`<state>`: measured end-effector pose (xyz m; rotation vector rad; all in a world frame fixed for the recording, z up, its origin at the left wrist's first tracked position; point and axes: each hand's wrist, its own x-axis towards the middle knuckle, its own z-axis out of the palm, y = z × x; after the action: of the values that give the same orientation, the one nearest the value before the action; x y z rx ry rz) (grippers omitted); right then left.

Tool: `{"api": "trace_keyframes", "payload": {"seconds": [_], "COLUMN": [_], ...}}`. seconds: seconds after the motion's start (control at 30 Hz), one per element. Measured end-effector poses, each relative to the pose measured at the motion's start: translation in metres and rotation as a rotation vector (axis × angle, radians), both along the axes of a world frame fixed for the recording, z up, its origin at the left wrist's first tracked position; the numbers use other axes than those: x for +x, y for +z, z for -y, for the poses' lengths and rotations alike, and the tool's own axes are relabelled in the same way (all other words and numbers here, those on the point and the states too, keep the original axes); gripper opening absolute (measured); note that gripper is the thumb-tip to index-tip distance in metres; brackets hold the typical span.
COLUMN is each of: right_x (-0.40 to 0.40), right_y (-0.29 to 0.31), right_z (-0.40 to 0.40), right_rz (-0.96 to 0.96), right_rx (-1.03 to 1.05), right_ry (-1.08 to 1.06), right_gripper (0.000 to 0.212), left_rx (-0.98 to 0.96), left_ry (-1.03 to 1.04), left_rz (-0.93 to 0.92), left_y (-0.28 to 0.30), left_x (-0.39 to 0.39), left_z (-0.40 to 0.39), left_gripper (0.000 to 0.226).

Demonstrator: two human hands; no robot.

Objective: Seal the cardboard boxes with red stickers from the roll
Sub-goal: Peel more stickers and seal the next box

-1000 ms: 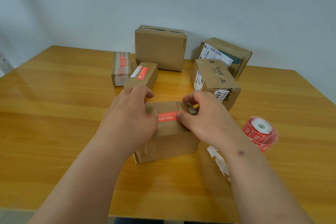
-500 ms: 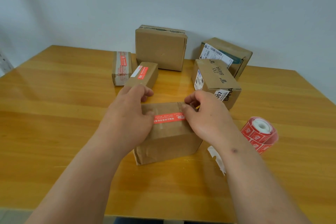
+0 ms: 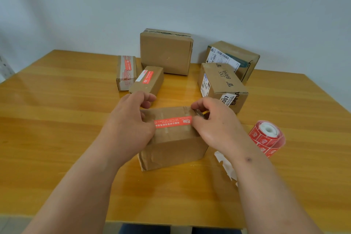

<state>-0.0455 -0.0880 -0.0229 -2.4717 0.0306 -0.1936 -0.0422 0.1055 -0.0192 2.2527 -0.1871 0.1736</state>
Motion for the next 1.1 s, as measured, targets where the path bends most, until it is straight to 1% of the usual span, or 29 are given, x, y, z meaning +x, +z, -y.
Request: {"api": "trace_keyframes", "payload": {"seconds": [0.07,0.1,0.17,0.2,0.27,0.37,0.4,0.47,0.53,0.6,0.67,0.7,0.73,0.8,0.83,0.87,0.9,0.93,0.97,1.0,1.03,1.07,1.1], "right_x": [0.000,0.000,0.002,0.002,0.005,0.003,0.001,-0.002,-0.004,-0.007,-0.011,-0.013,-0.015,-0.017,-0.017,-0.017,-0.017,-0.018,-0.019,-0.019,-0.020,-0.021,-0.022], "right_y": [0.001,0.001,0.000,0.000,-0.001,-0.002,-0.003,-0.003,-0.003,0.000,0.005,0.008,0.011,0.016,0.016,0.015,0.013,0.011,0.008,0.005,0.000,-0.003,-0.005], "right_z": [0.000,-0.001,-0.004,-0.005,-0.005,-0.002,-0.001,0.003,0.006,0.006,0.005,0.005,0.006,0.007,0.007,0.008,0.008,0.007,0.006,0.005,0.004,0.004,0.002], "right_rz": [0.004,0.007,0.002,0.008,0.032,0.018,-0.003,-0.078,-0.177,-0.228,-0.217,-0.199,-0.175,-0.139,-0.137,-0.141,-0.147,-0.158,-0.170,-0.189,-0.223,-0.247,-0.256], "right_rx": [0.013,0.006,-0.042,-0.053,-0.045,-0.039,-0.056,-0.115,-0.149,-0.119,-0.069,-0.019,0.059,0.259,0.326,0.347,0.352,0.339,0.323,0.312,0.290,0.244,0.199], "right_ry": [-0.034,-0.052,-0.074,-0.079,-0.086,-0.085,-0.087,-0.094,-0.078,-0.039,-0.015,-0.015,-0.022,-0.046,-0.050,-0.052,-0.054,-0.065,-0.075,-0.076,-0.066,-0.043,-0.023], "right_gripper": [0.023,0.026,0.028,0.025,0.018,0.020,0.024,0.042,0.052,0.052,0.051,0.053,0.058,0.082,0.093,0.097,0.093,0.082,0.072,0.068,0.065,0.060,0.050], "left_rx": [-0.009,0.008,0.049,0.053,0.029,-0.003,0.021,0.095,0.092,0.034,-0.045,-0.124,-0.230,-0.469,-0.560,-0.614,-0.625,-0.607,-0.569,-0.532,-0.503,-0.493,-0.506], "left_ry": [0.026,0.034,0.039,0.041,0.057,0.151,0.188,0.211,0.189,0.153,0.142,0.154,0.178,0.229,0.254,0.279,0.293,0.300,0.299,0.287,0.269,0.254,0.244], "left_rz": [0.015,0.023,0.032,0.034,0.042,0.039,0.023,-0.064,-0.173,-0.210,-0.172,-0.150,-0.129,-0.116,-0.124,-0.138,-0.159,-0.186,-0.211,-0.238,-0.263,-0.277,-0.280], "left_y": [0.001,0.001,0.000,0.000,-0.001,-0.004,-0.006,-0.012,-0.016,-0.016,-0.010,-0.006,-0.002,0.004,0.005,0.003,-0.001,-0.006,-0.014,-0.022,-0.028,-0.033,-0.034], "left_x": [0.000,0.001,0.003,0.004,0.006,0.006,0.006,0.005,0.004,0.002,0.000,-0.001,-0.002,0.000,0.002,0.005,0.007,0.008,0.009,0.009,0.008,0.006,0.005], "left_z": [0.002,0.003,0.006,0.007,0.008,0.006,0.004,-0.001,-0.004,-0.004,-0.002,-0.001,-0.001,-0.001,-0.002,-0.003,-0.004,-0.004,-0.005,-0.005,-0.004,-0.004,-0.005], "left_gripper": [0.039,0.037,0.038,0.038,0.040,0.039,0.037,0.040,0.038,0.031,0.026,0.025,0.028,0.035,0.036,0.035,0.032,0.025,0.016,0.008,0.010,0.016,0.021]}}
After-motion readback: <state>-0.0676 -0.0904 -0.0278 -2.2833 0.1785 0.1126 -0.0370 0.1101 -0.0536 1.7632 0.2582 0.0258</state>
